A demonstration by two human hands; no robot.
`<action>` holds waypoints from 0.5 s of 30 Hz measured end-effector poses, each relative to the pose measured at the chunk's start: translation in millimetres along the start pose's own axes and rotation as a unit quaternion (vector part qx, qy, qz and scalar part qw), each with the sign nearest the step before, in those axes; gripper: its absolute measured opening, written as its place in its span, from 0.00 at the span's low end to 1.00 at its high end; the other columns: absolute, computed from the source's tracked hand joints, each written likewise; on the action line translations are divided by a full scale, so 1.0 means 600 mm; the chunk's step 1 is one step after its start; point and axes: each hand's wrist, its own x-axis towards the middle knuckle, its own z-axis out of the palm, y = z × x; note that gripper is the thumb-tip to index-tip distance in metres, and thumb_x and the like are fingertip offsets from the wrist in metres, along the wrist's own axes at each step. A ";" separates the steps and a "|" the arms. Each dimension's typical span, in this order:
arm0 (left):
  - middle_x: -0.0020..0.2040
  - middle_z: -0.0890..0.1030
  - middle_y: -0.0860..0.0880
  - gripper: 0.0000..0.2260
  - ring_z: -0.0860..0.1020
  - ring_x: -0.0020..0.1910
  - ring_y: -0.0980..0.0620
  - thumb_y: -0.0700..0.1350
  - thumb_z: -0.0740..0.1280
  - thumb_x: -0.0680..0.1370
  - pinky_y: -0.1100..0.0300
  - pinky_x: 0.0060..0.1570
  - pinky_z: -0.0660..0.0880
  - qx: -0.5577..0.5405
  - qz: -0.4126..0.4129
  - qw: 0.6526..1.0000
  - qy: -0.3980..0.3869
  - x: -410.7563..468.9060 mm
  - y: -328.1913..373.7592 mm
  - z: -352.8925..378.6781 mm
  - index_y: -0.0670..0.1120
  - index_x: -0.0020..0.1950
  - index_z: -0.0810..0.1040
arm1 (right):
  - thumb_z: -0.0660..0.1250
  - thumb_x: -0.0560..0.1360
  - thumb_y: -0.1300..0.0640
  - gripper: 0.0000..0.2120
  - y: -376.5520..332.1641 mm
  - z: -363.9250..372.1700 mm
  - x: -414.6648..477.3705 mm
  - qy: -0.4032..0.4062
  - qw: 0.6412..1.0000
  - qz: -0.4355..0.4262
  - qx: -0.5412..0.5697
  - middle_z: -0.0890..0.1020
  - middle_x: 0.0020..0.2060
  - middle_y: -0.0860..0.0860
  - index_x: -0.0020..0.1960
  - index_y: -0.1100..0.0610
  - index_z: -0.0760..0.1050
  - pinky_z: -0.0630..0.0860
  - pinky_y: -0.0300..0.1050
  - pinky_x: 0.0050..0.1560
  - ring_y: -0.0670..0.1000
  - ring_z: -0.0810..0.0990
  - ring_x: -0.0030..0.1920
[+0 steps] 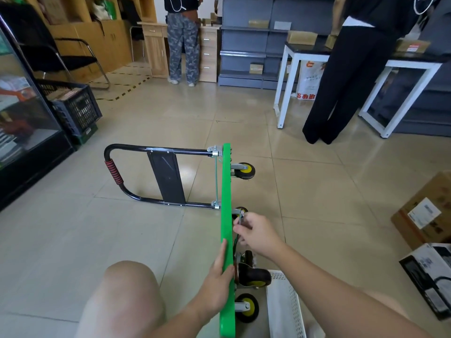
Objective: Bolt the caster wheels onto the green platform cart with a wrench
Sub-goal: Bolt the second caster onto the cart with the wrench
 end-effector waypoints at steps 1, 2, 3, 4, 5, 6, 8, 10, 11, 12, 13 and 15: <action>0.82 0.59 0.58 0.28 0.61 0.80 0.55 0.45 0.55 0.88 0.52 0.81 0.55 0.001 0.002 1.000 -0.001 0.000 -0.001 0.000 0.69 0.81 0.48 | 0.67 0.79 0.59 0.03 -0.005 -0.002 0.014 -0.004 1.000 0.009 -0.011 0.84 0.47 0.53 0.53 0.57 0.78 0.84 0.48 0.45 0.51 0.83 0.39; 0.82 0.59 0.59 0.28 0.60 0.80 0.55 0.45 0.55 0.88 0.55 0.81 0.53 -0.001 0.005 1.000 -0.001 0.000 -0.002 -0.001 0.68 0.82 0.48 | 0.67 0.80 0.58 0.05 -0.007 -0.003 0.027 -0.007 1.000 0.020 -0.020 0.84 0.47 0.54 0.54 0.58 0.78 0.84 0.49 0.44 0.52 0.83 0.38; 0.82 0.58 0.59 0.28 0.59 0.80 0.57 0.44 0.55 0.88 0.59 0.80 0.52 -0.005 0.008 1.000 0.001 0.000 -0.004 0.000 0.67 0.82 0.48 | 0.66 0.80 0.58 0.06 -0.006 -0.004 0.040 -0.007 0.999 0.031 -0.029 0.84 0.48 0.55 0.54 0.59 0.78 0.84 0.51 0.44 0.54 0.83 0.39; 0.82 0.58 0.59 0.28 0.58 0.80 0.59 0.44 0.55 0.88 0.62 0.79 0.51 -0.008 0.010 1.000 0.003 0.001 -0.006 0.000 0.67 0.82 0.49 | 0.66 0.80 0.58 0.07 -0.004 -0.004 0.053 -0.004 0.998 0.040 -0.038 0.84 0.48 0.56 0.54 0.60 0.79 0.84 0.52 0.45 0.55 0.84 0.42; 0.82 0.58 0.60 0.28 0.58 0.79 0.60 0.43 0.55 0.88 0.65 0.77 0.51 -0.011 0.010 1.000 0.005 0.002 -0.008 0.002 0.66 0.82 0.50 | 0.66 0.81 0.57 0.08 0.000 -0.004 0.064 -0.002 0.998 0.051 -0.042 0.84 0.48 0.56 0.54 0.61 0.79 0.84 0.53 0.46 0.56 0.84 0.45; 0.81 0.58 0.60 0.28 0.58 0.79 0.60 0.43 0.55 0.88 0.66 0.76 0.52 -0.014 0.011 1.000 0.007 0.002 -0.009 0.003 0.67 0.82 0.50 | 0.66 0.80 0.57 0.08 0.005 -0.003 0.074 -0.002 0.997 0.065 -0.034 0.84 0.49 0.57 0.54 0.62 0.79 0.84 0.52 0.47 0.57 0.85 0.48; 0.82 0.59 0.59 0.28 0.59 0.79 0.60 0.43 0.55 0.88 0.65 0.76 0.52 -0.018 0.009 1.000 0.011 0.004 -0.012 0.006 0.68 0.81 0.50 | 0.67 0.81 0.58 0.09 0.012 -0.002 0.085 -0.011 0.996 0.093 0.010 0.84 0.50 0.59 0.54 0.64 0.79 0.84 0.48 0.46 0.55 0.84 0.47; 0.81 0.60 0.58 0.28 0.60 0.80 0.57 0.43 0.54 0.88 0.61 0.78 0.53 -0.031 0.006 0.999 0.016 0.007 -0.011 0.007 0.69 0.81 0.50 | 0.66 0.81 0.58 0.07 0.013 -0.003 0.084 -0.021 0.993 0.103 0.059 0.84 0.49 0.59 0.52 0.62 0.78 0.84 0.47 0.45 0.52 0.84 0.43; 0.81 0.61 0.58 0.28 0.62 0.79 0.55 0.43 0.54 0.88 0.59 0.79 0.55 -0.040 0.001 0.999 0.019 0.009 -0.009 0.008 0.70 0.80 0.51 | 0.67 0.81 0.58 0.05 0.010 -0.007 0.081 -0.016 0.992 0.095 0.076 0.84 0.49 0.58 0.50 0.61 0.78 0.84 0.48 0.46 0.52 0.84 0.43; 0.80 0.62 0.57 0.28 0.63 0.79 0.53 0.43 0.54 0.88 0.59 0.77 0.57 -0.048 -0.005 0.999 0.022 0.010 -0.007 0.010 0.70 0.80 0.51 | 0.67 0.80 0.59 0.04 0.006 -0.013 0.073 0.000 0.993 0.080 0.091 0.84 0.49 0.58 0.49 0.59 0.78 0.84 0.48 0.48 0.52 0.85 0.44; 0.79 0.63 0.57 0.28 0.66 0.77 0.53 0.42 0.54 0.88 0.61 0.74 0.61 -0.053 -0.007 0.998 0.028 0.012 -0.006 0.014 0.71 0.80 0.52 | 0.67 0.80 0.59 0.03 0.001 -0.022 0.062 0.027 0.992 0.062 0.108 0.84 0.50 0.57 0.49 0.58 0.78 0.84 0.48 0.48 0.52 0.85 0.45; 0.78 0.65 0.57 0.29 0.72 0.68 0.56 0.41 0.54 0.88 0.70 0.62 0.66 -0.055 -0.002 0.998 0.044 0.012 -0.008 0.022 0.70 0.80 0.54 | 0.67 0.79 0.61 0.01 -0.009 -0.039 0.027 0.093 0.983 0.023 0.154 0.84 0.50 0.54 0.51 0.57 0.78 0.83 0.45 0.49 0.51 0.85 0.49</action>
